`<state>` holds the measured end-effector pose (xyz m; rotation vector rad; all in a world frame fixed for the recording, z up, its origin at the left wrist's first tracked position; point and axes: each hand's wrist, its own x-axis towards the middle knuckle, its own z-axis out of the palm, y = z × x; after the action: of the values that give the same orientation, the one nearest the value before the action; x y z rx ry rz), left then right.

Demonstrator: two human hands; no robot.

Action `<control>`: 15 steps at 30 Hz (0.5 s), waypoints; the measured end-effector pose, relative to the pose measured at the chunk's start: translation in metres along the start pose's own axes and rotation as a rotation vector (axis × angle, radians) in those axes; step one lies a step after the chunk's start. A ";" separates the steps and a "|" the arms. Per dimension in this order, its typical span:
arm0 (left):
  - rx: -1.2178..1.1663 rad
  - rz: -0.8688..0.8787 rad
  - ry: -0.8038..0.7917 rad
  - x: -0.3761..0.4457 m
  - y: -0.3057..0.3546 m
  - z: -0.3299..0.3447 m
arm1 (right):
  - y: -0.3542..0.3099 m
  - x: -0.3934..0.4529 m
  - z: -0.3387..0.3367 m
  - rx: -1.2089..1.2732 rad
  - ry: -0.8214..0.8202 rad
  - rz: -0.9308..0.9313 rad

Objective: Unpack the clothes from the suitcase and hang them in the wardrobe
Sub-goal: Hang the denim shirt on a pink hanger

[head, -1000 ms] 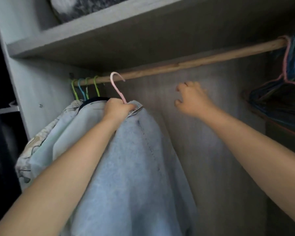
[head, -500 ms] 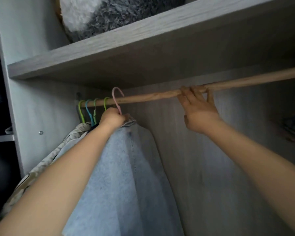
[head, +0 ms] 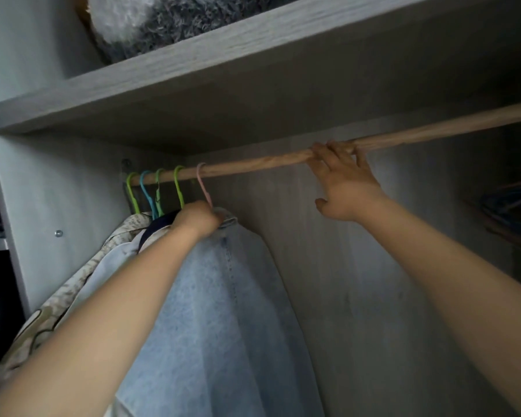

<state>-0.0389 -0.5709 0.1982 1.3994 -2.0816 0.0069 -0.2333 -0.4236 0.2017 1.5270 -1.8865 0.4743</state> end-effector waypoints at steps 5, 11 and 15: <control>0.296 0.135 0.115 -0.067 -0.017 -0.001 | -0.004 -0.006 -0.004 0.042 -0.029 0.006; 0.458 0.015 -0.007 -0.157 -0.050 -0.022 | -0.036 -0.060 0.024 0.324 -0.092 -0.094; 0.416 -0.093 0.022 -0.230 -0.063 -0.036 | -0.073 -0.107 0.035 0.566 -0.143 -0.166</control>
<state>0.0879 -0.3949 0.0934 1.7267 -2.0704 0.4373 -0.1614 -0.3876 0.0943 2.1103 -1.7955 0.8960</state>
